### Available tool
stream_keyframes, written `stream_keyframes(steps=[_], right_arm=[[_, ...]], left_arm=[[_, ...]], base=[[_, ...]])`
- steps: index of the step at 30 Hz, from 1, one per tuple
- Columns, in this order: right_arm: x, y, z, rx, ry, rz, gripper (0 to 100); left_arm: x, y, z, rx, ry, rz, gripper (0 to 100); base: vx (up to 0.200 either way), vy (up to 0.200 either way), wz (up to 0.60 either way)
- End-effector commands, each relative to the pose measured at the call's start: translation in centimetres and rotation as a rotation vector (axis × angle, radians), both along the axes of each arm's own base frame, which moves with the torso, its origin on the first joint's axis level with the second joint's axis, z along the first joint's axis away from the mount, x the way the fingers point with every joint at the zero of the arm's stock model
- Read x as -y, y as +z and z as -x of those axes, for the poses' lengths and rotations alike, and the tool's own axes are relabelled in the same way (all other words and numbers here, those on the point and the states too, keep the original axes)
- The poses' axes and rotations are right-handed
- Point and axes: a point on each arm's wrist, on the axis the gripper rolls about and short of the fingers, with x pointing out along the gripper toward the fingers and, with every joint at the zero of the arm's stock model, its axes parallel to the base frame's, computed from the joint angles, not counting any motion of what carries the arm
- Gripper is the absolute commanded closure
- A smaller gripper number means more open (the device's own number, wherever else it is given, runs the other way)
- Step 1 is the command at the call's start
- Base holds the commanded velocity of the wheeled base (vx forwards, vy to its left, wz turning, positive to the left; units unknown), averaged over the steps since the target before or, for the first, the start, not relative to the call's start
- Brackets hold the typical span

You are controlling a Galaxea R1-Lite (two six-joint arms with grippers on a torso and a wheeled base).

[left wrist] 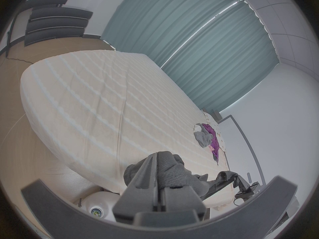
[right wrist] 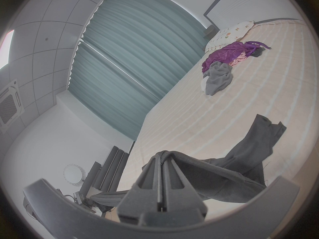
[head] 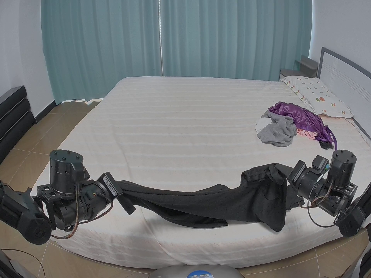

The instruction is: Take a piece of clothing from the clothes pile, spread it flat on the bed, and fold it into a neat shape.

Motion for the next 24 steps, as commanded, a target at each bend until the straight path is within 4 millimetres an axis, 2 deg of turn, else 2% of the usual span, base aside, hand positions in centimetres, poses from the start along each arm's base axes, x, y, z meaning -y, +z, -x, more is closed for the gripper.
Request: stream_keyframes(steps=[1, 5, 9, 14, 19, 24], right_arm=[[0.6, 0.5, 1.8, 0.008, 0.002, -0.003, 100], [1.0, 0.8, 3.5, 0.012, 0.008, -0.002, 100], [1.6, 2.1, 5.3, 0.067, 0.013, -0.02, 100], [2.5, 3.9, 7.9, 0.164, 0.031, -0.051, 100], [3.2, 6.3, 9.4, 0.297, 0.028, -0.059, 100], [3.5, 10.9, 9.4, 0.422, 0.001, -0.061, 100]], left_arm=[[-0.1, 0.3, 1.0, 0.005, -0.01, 0.01, 100], [0.0, 0.2, 1.9, 0.0, -0.028, 0.009, 100], [-0.3, 0.8, 2.7, 0.023, -0.031, 0.018, 100], [-0.8, 2.1, 3.5, 0.079, -0.024, 0.039, 100], [-1.2, 4.0, 4.2, 0.163, -0.009, 0.047, 100], [-1.3, 7.1, 3.8, 0.248, -0.012, 0.031, 100]], base=[[-0.2, 0.0, 0.0], [-0.2, 0.0, 0.0], [-0.2, 0.0, 0.0], [0.0, 0.0, 0.0], [0.0, 0.0, 0.0], [0.0, 0.0, 0.0]])
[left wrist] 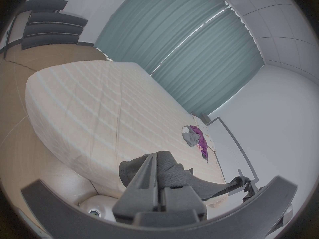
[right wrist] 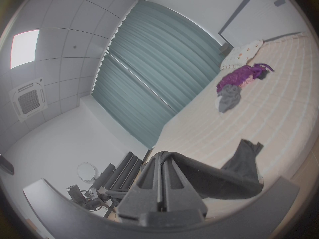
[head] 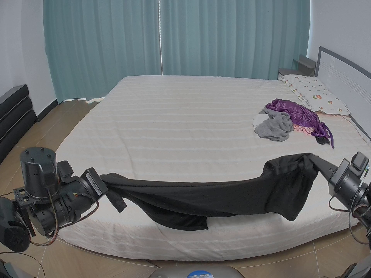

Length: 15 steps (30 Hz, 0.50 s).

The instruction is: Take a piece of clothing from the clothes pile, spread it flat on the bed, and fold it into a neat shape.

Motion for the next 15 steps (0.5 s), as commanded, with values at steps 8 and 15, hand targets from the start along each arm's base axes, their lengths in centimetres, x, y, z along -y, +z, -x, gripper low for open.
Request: stream_keyframes(steps=[8, 15], right_arm=[[0.4, 11.0, -2.9, 0.176, -0.082, -0.027, 100], [0.7, 11.4, -10.3, 0.132, -0.18, -0.004, 100]], left_arm=[[-0.4, 7.6, -4.9, 0.147, 0.099, 0.023, 100], [0.9, 7.5, -10.4, 0.119, 0.117, 0.012, 100]], base=[[0.0, 0.0, 0.0], [0.086, 0.0, 0.0]])
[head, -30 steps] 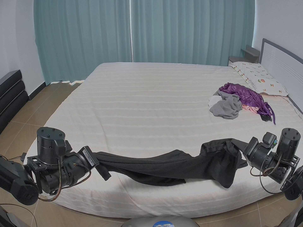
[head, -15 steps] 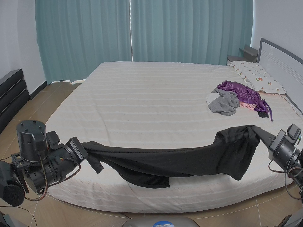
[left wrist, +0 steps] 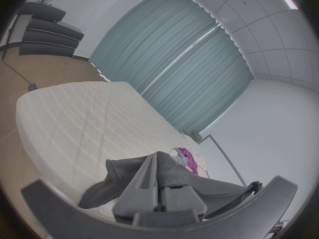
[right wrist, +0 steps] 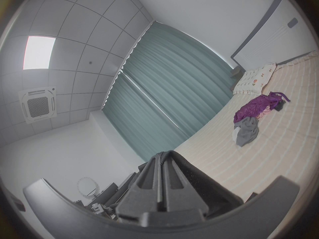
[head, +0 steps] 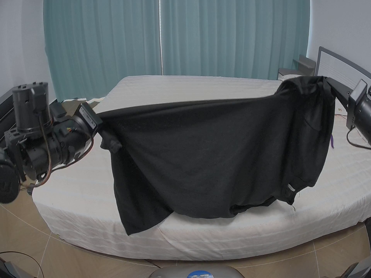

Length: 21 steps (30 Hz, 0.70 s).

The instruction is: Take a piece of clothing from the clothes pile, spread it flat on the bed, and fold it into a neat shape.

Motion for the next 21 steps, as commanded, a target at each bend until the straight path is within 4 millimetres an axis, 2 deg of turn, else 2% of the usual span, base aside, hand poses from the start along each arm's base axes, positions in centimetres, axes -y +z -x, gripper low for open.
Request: stream_keyframes(steps=[1, 2, 3, 4, 7, 13, 15, 16, 18, 19, 21], right_arm=[[0.2, -0.3, -7.0, -0.085, -0.09, 0.024, 100], [0.0, -0.8, -8.5, -0.099, -0.101, 0.028, 100], [-0.1, -0.9, -8.9, -0.104, -0.103, 0.029, 100], [-0.4, -1.5, -10.4, -0.121, -0.118, 0.031, 100], [-1.0, -2.7, -13.1, -0.152, -0.131, 0.047, 100], [-1.9, -5.7, -17.4, -0.213, -0.135, 0.075, 100], [-2.2, -6.4, -17.9, -0.229, -0.133, 0.079, 100], [-2.6, -7.8, -18.8, -0.256, -0.129, 0.087, 100], [-2.7, -8.5, -19.2, -0.262, -0.128, 0.091, 100], [-3.2, -10.2, -20.1, -0.28, -0.12, 0.096, 100], [-3.4, -11.7, -20.8, -0.299, -0.121, 0.101, 100]], left_arm=[[1.0, -0.8, -6.0, -0.054, 0.04, -0.024, 100], [1.4, -1.1, -7.1, -0.06, 0.038, -0.026, 100], [1.5, -1.2, -7.3, -0.063, 0.038, -0.027, 100], [1.8, -1.6, -8.6, -0.068, 0.043, -0.029, 100], [2.1, -2.6, -10.8, -0.086, 0.057, -0.035, 100], [2.1, -5.3, -14.2, -0.131, 0.075, -0.059, 100], [2.2, -5.9, -14.6, -0.144, 0.072, -0.062, 100], [2.4, -7.5, -15.5, -0.178, 0.066, -0.072, 100], [2.4, -8.3, -15.9, -0.193, 0.066, -0.077, 100], [2.8, -10.3, -16.9, -0.231, 0.066, -0.09, 100], [3.0, -11.8, -17.8, -0.252, 0.069, -0.098, 100]], base=[[0.2, 0.0, 0.0], [0.2, 0.0, 0.0], [0.2, 0.0, 0.0], [0.2, 0.0, 0.0], [0.2, 0.0, 0.0], [0.2, 0.0, 0.0], [0.2, 0.0, 0.0], [0.0, 0.0, 0.0], [0.0, 0.0, 0.0], [0.0, 0.0, 0.0], [0.0, 0.0, 0.0]])
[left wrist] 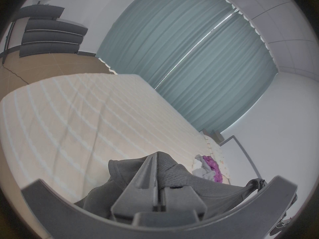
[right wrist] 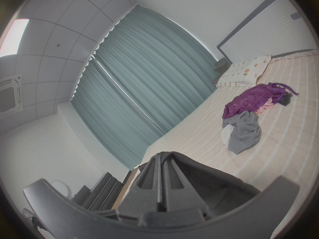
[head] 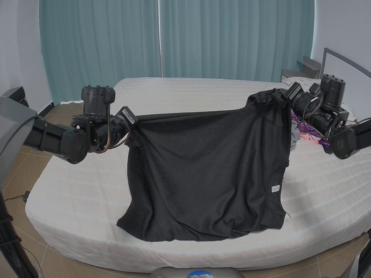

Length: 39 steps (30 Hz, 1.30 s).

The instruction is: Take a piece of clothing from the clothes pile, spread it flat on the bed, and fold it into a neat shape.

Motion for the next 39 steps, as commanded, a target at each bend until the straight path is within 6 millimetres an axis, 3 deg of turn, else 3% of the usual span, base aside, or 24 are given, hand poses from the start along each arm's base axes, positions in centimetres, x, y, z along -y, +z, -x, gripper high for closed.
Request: stream_keyframes(steps=[1, 5, 7, 9, 14, 15, 19, 22, 26, 34, 39], right_arm=[[-1.2, -6.4, -3.5, -0.112, 0.007, 0.026, 100], [-1.3, -10.4, -5.4, -0.162, -0.01, 0.034, 100], [-1.3, -11.0, -5.6, -0.169, -0.01, 0.034, 100], [-1.6, -13.6, -6.4, -0.198, -0.013, 0.043, 100], [-1.8, -15.9, -7.7, -0.21, -0.015, 0.044, 100], [-1.8, -16.3, -8.0, -0.215, -0.017, 0.043, 0], [-1.7, -20.7, -8.7, -0.298, -0.025, 0.06, 0], [-0.8, -21.7, -8.7, -0.324, -0.042, 0.059, 0], [0.6, -20.6, -8.8, -0.307, -0.078, 0.012, 0], [1.2, -17.7, -6.6, -0.307, -0.082, -0.067, 0], [1.0, -17.3, -5.0, -0.335, -0.068, -0.059, 0]], left_arm=[[0.7, -6.3, -3.7, -0.114, 0.007, -0.035, 100], [1.1, -8.8, -5.6, -0.14, 0.013, -0.039, 100], [1.2, -9.1, -5.8, -0.143, 0.012, -0.039, 100], [1.5, -11.1, -6.5, -0.174, 0.011, -0.048, 100], [1.8, -13.3, -7.9, -0.194, 0.019, -0.041, 100], [1.9, -13.7, -8.2, -0.196, 0.021, -0.037, 0], [2.1, -17.3, -9.2, -0.243, 0.035, -0.054, 0], [1.9, -18.1, -9.3, -0.255, 0.049, -0.067, 0], [1.1, -17.9, -9.1, -0.288, 0.068, -0.073, 0], [-1.3, -12.2, -9.1, -0.258, 0.105, -0.049, 0], [-2.6, -12.2, -8.4, -0.353, 0.043, -0.133, 0]], base=[[0.0, 0.0, 0.0], [0.0, 0.0, 0.0], [0.0, 0.0, 0.0], [0.0, 0.0, 0.0], [0.0, 0.0, 0.0], [0.0, 0.0, 0.0], [0.0, 0.0, 0.0], [0.0, 0.0, 0.0], [0.0, 0.0, 0.0], [0.0, 0.0, 0.0], [0.0, 0.0, 0.0]])
